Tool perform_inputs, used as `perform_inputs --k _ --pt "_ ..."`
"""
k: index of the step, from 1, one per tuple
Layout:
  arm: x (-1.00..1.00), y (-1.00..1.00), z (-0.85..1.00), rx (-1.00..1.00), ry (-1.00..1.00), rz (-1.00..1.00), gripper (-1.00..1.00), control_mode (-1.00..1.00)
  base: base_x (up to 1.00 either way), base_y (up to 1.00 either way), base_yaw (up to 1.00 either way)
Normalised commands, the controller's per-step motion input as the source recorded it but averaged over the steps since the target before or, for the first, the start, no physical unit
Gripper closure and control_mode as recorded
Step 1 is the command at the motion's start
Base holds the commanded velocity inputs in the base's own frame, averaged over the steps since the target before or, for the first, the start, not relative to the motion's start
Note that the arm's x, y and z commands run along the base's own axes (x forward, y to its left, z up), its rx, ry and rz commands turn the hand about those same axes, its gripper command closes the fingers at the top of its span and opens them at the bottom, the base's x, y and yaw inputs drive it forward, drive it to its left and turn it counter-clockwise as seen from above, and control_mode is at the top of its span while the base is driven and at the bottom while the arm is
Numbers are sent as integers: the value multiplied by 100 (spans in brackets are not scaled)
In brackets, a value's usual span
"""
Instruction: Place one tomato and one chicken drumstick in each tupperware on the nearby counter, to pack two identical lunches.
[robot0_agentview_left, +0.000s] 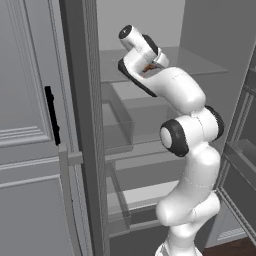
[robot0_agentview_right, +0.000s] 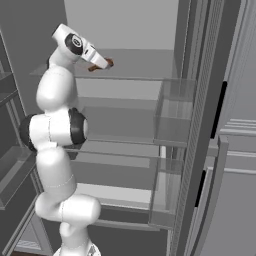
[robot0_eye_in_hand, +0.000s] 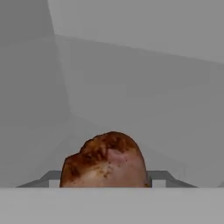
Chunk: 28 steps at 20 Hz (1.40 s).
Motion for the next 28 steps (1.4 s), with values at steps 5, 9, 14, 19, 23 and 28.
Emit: perform_inputs --k 5,9,14,19,23,28 --pt "-89 -59 31 -6 -27 3 100 -100 0 0 0" --pt "-100 -31 62 0 -4 0 100 -100 0 0 0" --pt "-100 -20 16 0 12 1 100 -100 0 0 0" --pt "-100 2 -20 0 9 34 100 -100 0 0 0" --pt "-96 9 -40 0 10 59 100 -100 0 0 0" --pt "-60 21 -51 0 15 74 100 -100 0 0 0"
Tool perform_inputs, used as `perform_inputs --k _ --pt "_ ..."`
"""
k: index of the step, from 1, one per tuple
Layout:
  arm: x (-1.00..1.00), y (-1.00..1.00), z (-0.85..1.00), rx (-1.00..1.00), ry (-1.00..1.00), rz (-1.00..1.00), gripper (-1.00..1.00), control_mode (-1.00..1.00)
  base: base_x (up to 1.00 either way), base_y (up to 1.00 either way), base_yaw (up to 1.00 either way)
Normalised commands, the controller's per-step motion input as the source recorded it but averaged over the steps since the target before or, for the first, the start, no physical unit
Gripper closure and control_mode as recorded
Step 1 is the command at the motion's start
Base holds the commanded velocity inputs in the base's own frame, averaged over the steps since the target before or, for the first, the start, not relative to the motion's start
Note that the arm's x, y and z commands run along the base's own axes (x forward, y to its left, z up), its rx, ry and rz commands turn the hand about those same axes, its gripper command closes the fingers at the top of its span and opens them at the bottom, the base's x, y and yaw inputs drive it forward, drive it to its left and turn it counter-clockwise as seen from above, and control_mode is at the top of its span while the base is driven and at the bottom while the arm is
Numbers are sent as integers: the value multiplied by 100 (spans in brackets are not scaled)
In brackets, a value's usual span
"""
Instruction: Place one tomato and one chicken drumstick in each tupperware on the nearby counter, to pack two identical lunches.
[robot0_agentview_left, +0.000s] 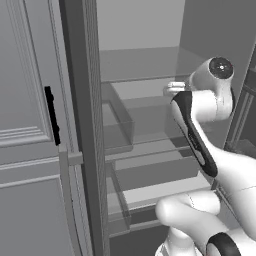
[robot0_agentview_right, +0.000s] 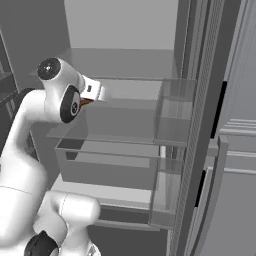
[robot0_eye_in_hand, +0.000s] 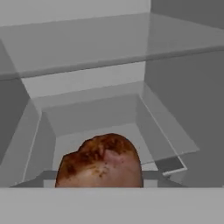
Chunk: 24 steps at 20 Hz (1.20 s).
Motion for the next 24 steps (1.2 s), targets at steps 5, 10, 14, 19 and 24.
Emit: perform_inputs --k 5,10,14,19,24 --pt "-86 56 -28 -9 30 56 100 -100 0 0 0" --pt "-91 54 -21 -19 35 29 100 -100 0 0 0" --pt "-25 9 -7 -5 8 5 100 100 -75 14 14" --pt "0 0 0 0 0 0 100 100 -100 1 16" --pt "0 0 0 0 0 0 100 100 -100 17 18"
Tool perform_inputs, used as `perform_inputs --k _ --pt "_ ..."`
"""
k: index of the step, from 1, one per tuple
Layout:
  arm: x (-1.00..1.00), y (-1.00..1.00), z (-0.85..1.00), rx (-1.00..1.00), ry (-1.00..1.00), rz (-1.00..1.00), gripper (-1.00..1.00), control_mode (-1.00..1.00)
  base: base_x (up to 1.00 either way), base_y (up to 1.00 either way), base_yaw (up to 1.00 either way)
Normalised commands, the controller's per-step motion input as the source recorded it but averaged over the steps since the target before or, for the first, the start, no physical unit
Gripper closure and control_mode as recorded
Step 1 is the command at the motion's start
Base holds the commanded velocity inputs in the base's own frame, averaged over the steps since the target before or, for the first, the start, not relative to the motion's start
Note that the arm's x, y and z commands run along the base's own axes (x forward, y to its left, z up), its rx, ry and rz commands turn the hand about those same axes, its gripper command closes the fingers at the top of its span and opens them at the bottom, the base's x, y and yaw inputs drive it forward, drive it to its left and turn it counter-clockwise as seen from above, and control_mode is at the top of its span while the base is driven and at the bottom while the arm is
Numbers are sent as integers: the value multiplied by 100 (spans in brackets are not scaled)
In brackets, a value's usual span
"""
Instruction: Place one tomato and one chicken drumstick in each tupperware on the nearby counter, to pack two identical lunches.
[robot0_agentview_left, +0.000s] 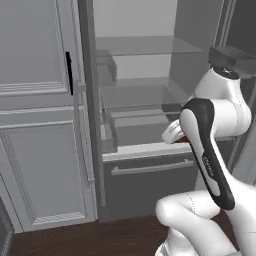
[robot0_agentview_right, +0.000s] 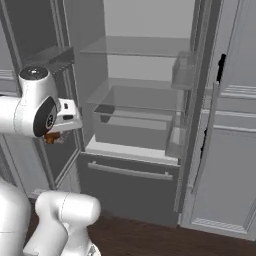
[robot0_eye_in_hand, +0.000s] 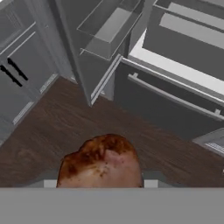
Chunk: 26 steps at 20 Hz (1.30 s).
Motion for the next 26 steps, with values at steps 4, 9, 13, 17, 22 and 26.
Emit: perform_inputs --k 4,9,13,17,22,26 --pt "0 0 0 0 0 0 100 100 -95 65 42" --pt "0 0 0 0 0 0 100 100 -25 85 73" --pt "0 0 0 0 0 0 100 100 7 70 77" --pt "0 0 0 0 0 0 100 100 88 15 58" --pt "0 0 0 0 0 0 100 100 100 -18 35" --pt "0 0 0 0 0 0 100 100 100 -28 23"
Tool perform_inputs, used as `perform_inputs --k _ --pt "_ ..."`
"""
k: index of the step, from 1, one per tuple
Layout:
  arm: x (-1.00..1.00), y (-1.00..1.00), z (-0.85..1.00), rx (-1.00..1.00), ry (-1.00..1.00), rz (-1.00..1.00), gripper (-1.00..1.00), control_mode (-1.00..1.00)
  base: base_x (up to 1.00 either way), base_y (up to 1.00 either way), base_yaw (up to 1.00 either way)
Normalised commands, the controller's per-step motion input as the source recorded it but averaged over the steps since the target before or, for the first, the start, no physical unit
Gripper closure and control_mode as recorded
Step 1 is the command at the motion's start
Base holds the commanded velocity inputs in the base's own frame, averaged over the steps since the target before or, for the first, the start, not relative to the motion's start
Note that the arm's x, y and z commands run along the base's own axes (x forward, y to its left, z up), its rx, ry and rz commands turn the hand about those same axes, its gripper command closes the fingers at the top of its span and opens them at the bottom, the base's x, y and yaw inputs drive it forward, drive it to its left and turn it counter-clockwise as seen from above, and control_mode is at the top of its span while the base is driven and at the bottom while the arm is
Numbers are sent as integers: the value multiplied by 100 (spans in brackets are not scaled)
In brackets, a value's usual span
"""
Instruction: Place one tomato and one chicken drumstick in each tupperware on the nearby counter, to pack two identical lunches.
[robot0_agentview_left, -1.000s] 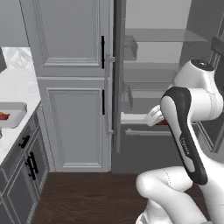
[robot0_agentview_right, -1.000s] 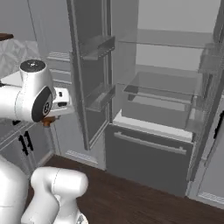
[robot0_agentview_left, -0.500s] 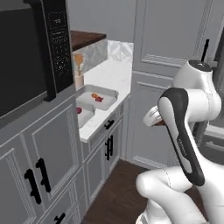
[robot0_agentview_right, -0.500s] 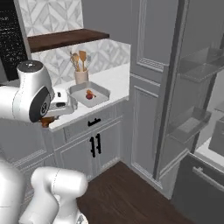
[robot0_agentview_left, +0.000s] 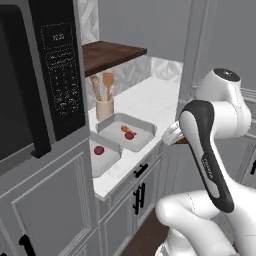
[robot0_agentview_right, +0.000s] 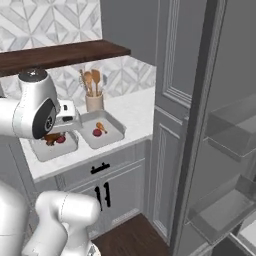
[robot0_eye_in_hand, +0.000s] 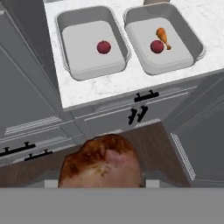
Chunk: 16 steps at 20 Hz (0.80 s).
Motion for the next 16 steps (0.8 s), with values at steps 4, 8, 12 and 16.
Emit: perform_inputs --k 4,8,12,16 --pt "0 0 0 0 0 0 100 100 100 0 25" --pt "0 0 0 0 0 0 100 100 100 36 33" --pt "0 0 0 0 0 0 100 100 96 39 37" --pt "49 31 -46 -3 10 26 100 -100 19 8 9"
